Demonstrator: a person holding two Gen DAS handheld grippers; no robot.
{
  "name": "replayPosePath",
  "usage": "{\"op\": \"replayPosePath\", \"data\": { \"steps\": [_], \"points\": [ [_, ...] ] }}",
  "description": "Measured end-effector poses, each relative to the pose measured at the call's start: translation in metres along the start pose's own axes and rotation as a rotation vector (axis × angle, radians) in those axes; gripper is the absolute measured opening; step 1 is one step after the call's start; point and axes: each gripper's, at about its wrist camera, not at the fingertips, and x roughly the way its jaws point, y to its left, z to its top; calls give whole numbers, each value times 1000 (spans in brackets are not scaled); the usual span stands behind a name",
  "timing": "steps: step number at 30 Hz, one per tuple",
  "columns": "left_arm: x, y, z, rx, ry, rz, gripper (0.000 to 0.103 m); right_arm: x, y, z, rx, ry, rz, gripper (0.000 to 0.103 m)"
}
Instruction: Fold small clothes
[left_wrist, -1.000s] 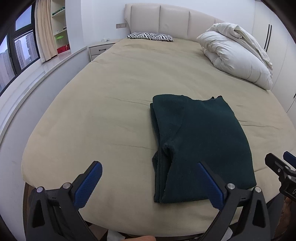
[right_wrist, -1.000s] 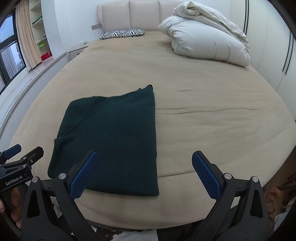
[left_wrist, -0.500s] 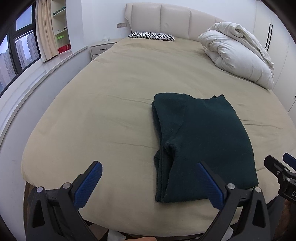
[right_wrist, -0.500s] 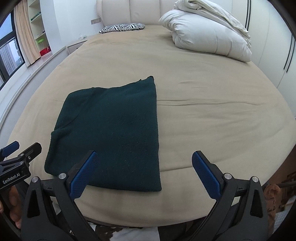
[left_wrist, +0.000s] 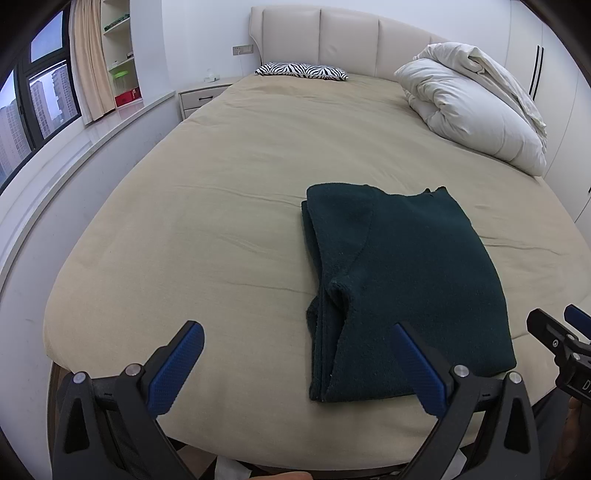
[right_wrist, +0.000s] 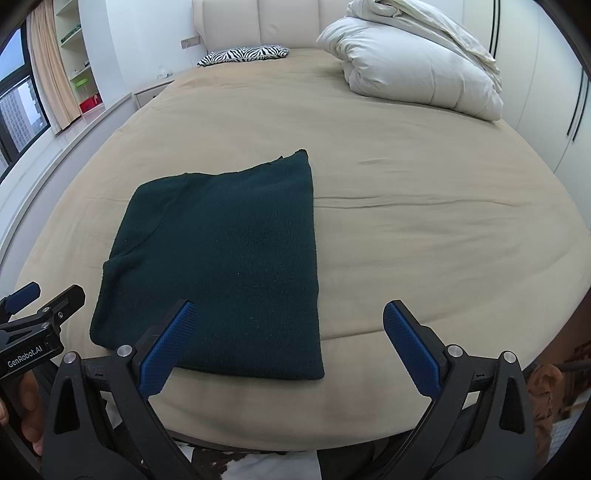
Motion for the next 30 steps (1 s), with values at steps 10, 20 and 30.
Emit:
{"op": "replayPosePath", "data": {
  "steps": [10, 20, 30],
  "points": [
    [1, 1, 0, 2, 4, -3, 103, 2, -1, -1, 2, 5, 3, 103],
    [1, 1, -1, 4, 4, -3, 103, 3, -1, -1, 2, 6, 3, 103],
    [1, 0, -1, 4, 5, -3, 103, 3, -1, -2, 2, 8, 4, 103]
  ]
}}
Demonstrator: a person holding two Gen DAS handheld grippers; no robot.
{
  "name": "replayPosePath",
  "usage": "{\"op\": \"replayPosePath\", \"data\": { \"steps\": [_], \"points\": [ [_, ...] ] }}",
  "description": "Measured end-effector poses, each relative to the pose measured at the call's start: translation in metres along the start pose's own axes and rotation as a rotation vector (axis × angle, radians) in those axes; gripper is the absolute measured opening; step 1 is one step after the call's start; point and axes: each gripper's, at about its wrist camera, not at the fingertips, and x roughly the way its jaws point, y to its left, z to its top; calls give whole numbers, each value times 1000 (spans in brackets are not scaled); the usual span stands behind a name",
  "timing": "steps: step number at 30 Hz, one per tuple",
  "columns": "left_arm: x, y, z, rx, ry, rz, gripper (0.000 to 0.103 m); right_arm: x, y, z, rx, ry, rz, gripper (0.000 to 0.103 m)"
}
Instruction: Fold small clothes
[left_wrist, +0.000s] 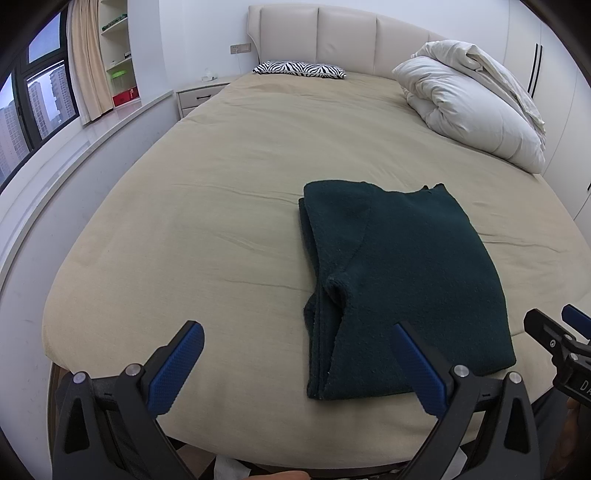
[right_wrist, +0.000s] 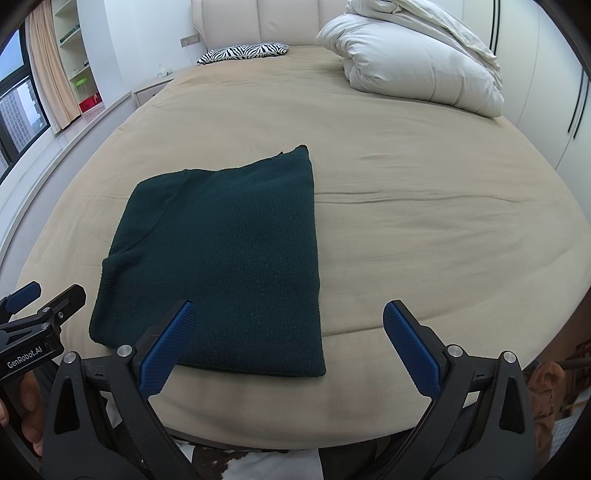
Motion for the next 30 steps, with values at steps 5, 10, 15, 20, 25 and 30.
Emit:
{"op": "replayPosePath", "data": {
  "steps": [5, 10, 15, 20, 25, 30],
  "points": [
    [0, 0, 0, 0, 0, 0, 103, 0, 0, -1, 0, 1, 0, 103],
    [0, 0, 0, 0, 0, 1, 103, 0, 0, -1, 1, 1, 1, 103],
    [0, 0, 0, -1, 2, -2, 103, 1, 1, -2, 0, 3, -1, 103],
    [0, 0, -1, 1, 1, -2, 103, 1, 0, -4, 1, 2, 1, 103],
    [0, 1, -2, 7, 2, -4, 103, 1, 0, -3, 1, 4, 2, 103],
    [2, 2, -2, 7, 12, -12, 103, 1, 0, -4, 1, 4, 2, 103]
  ]
}}
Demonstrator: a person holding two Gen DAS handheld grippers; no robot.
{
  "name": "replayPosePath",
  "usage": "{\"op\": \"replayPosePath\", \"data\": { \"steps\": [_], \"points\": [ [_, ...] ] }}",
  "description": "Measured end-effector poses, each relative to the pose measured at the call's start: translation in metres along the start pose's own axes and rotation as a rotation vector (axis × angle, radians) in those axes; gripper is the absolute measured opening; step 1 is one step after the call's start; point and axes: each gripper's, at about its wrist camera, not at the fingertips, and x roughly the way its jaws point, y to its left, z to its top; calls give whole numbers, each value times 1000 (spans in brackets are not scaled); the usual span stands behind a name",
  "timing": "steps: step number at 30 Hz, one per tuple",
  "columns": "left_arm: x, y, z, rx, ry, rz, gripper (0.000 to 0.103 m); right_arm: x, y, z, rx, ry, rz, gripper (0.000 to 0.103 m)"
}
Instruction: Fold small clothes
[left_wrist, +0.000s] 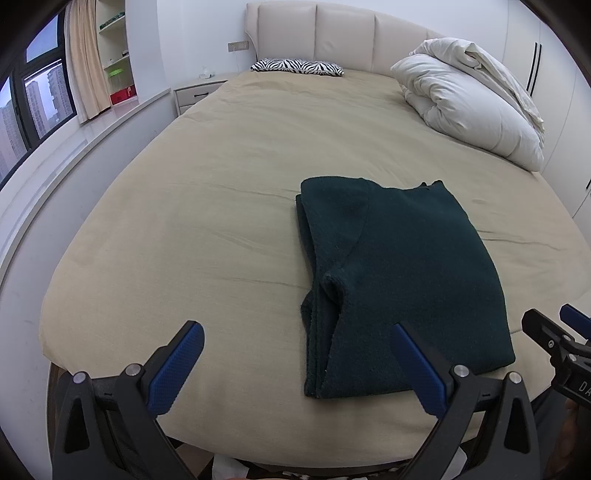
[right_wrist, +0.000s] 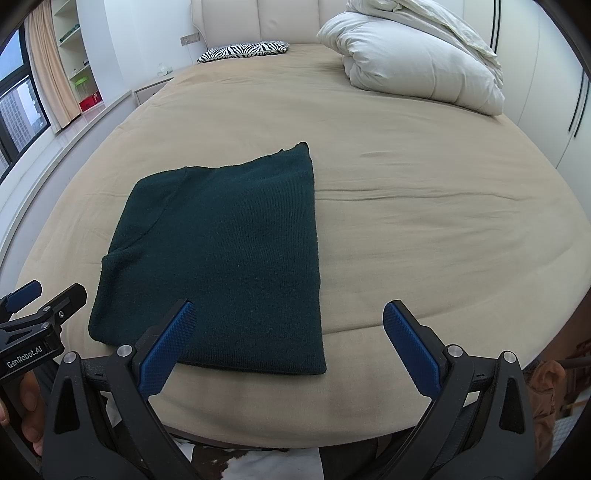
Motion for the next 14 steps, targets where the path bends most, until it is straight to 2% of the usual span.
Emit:
{"op": "replayPosePath", "data": {
  "steps": [14],
  "points": [
    [4, 8, 2, 8, 8, -10, 103, 2, 0, -4, 2, 5, 4, 103]
  ]
}}
